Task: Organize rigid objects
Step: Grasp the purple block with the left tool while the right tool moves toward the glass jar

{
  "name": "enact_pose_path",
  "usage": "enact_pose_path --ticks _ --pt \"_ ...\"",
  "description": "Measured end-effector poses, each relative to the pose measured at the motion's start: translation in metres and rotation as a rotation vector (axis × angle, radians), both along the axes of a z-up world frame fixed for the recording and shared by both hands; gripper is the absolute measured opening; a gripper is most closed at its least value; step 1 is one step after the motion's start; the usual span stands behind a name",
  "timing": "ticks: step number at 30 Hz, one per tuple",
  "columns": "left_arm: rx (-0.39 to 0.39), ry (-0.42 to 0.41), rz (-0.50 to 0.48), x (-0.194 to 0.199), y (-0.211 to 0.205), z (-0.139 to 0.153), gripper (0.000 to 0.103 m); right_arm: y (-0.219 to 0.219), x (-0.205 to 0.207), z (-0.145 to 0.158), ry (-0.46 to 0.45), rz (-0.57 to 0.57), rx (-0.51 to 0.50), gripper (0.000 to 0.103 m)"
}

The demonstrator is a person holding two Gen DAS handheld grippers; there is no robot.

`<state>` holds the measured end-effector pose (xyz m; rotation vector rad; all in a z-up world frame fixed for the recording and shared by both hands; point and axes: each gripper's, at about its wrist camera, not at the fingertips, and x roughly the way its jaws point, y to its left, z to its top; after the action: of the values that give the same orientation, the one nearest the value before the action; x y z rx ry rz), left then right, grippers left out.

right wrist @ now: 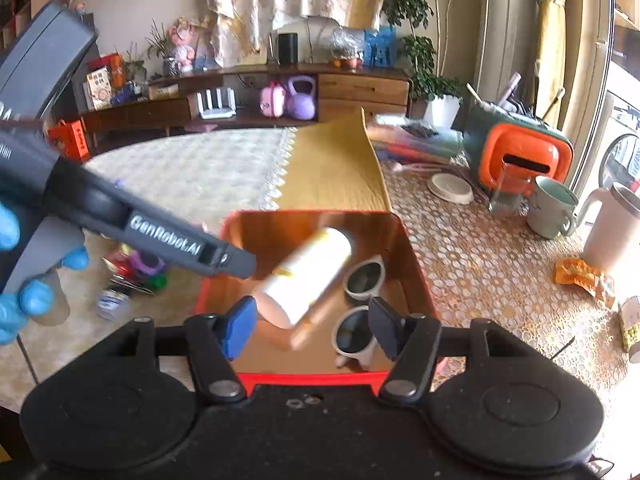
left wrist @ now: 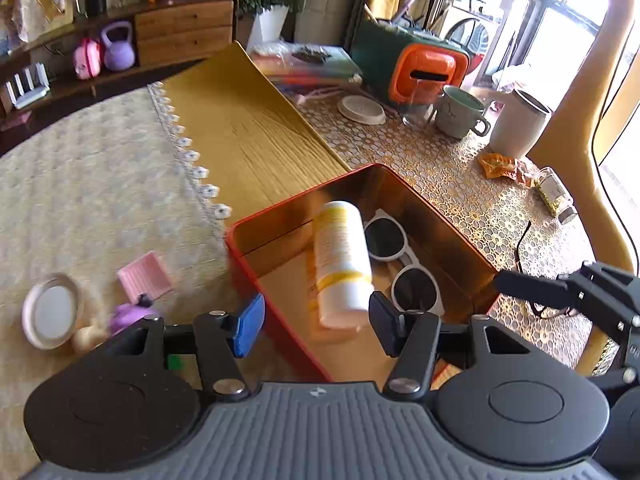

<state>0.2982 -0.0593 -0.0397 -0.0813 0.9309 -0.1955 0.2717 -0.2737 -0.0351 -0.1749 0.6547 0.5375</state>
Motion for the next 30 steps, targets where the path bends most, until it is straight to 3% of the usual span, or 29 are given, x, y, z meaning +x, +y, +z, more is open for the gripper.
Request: enact_pose_path --ticks 3,12,15,22,30 --pt "-0.002 -0.023 0.01 -0.018 0.013 0.007 0.064 0.008 -0.013 0.008 -0.009 0.016 0.019 0.065" --pt "0.028 -0.089 0.064 -0.065 0.058 0.019 0.067 0.038 -0.042 0.017 -0.019 0.064 0.052 0.079" --pt "0.04 -0.12 0.113 -0.079 0.077 0.023 0.079 0.045 -0.049 0.019 -0.019 0.075 0.071 0.085" --pt "0.052 -0.147 0.185 -0.102 0.115 0.023 0.08 0.066 -0.063 0.021 -0.037 0.112 0.116 0.101" --pt "0.092 -0.227 0.309 -0.12 0.163 0.019 0.085 0.082 -0.065 0.014 -0.041 0.125 0.135 0.103"
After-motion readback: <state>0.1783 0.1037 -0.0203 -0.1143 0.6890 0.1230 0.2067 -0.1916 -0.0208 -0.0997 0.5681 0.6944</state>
